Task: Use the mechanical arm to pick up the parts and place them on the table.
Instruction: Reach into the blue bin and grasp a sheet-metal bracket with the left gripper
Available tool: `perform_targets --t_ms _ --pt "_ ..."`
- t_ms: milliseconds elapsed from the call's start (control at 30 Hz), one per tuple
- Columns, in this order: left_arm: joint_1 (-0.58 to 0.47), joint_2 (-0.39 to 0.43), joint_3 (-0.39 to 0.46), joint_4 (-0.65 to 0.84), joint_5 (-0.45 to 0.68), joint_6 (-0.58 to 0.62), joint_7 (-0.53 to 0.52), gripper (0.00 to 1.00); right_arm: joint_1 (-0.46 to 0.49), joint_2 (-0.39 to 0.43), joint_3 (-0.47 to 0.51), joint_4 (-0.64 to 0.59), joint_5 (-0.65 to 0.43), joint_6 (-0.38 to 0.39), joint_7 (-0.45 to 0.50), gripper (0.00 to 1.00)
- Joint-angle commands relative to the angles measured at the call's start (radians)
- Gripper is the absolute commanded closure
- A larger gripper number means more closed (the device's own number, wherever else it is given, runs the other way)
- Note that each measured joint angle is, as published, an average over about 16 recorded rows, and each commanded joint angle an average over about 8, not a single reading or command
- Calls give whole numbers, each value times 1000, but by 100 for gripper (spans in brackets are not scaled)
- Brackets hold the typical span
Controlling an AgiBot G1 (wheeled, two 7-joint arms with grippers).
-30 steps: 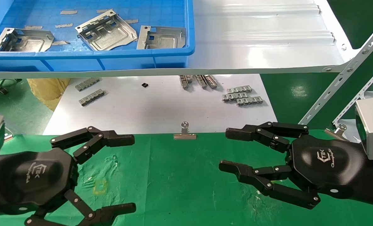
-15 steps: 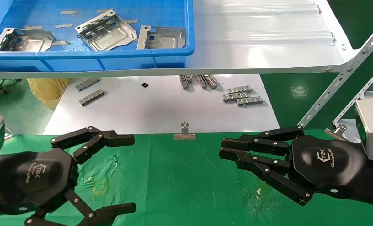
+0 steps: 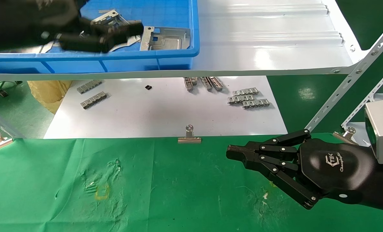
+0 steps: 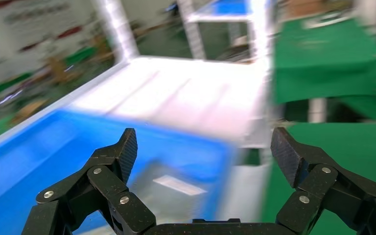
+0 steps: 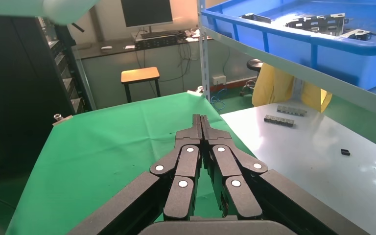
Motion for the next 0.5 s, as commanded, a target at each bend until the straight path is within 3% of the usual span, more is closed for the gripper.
perform_targets --t_ms 33,100,133,200,367,400,467,500 --pt "-85 48 22 126 61 -32 29 0 0 0 0 0 0 0 0 100" --pt "-138 86 43 219 115 -94 53 0 0 0 0 0 0 0 0 100" --pt "-161 104 54 259 140 -123 63 0 0 0 0 0 0 0 0 93" --pt "-204 139 77 335 189 -177 81 0 0 0 0 0 0 0 0 68" --pt "-286 209 133 488 291 -270 99 60 0 0 0 0 0 0 0 6" --pt "-299 219 143 515 306 -282 98 72 0 0 0 0 0 0 0 0" --pt "-321 237 160 561 333 -300 94 97 0 0 0 0 0 0 0 0" --pt "-330 245 167 582 345 -307 92 100 0 0 0 0 0 0 0 0"
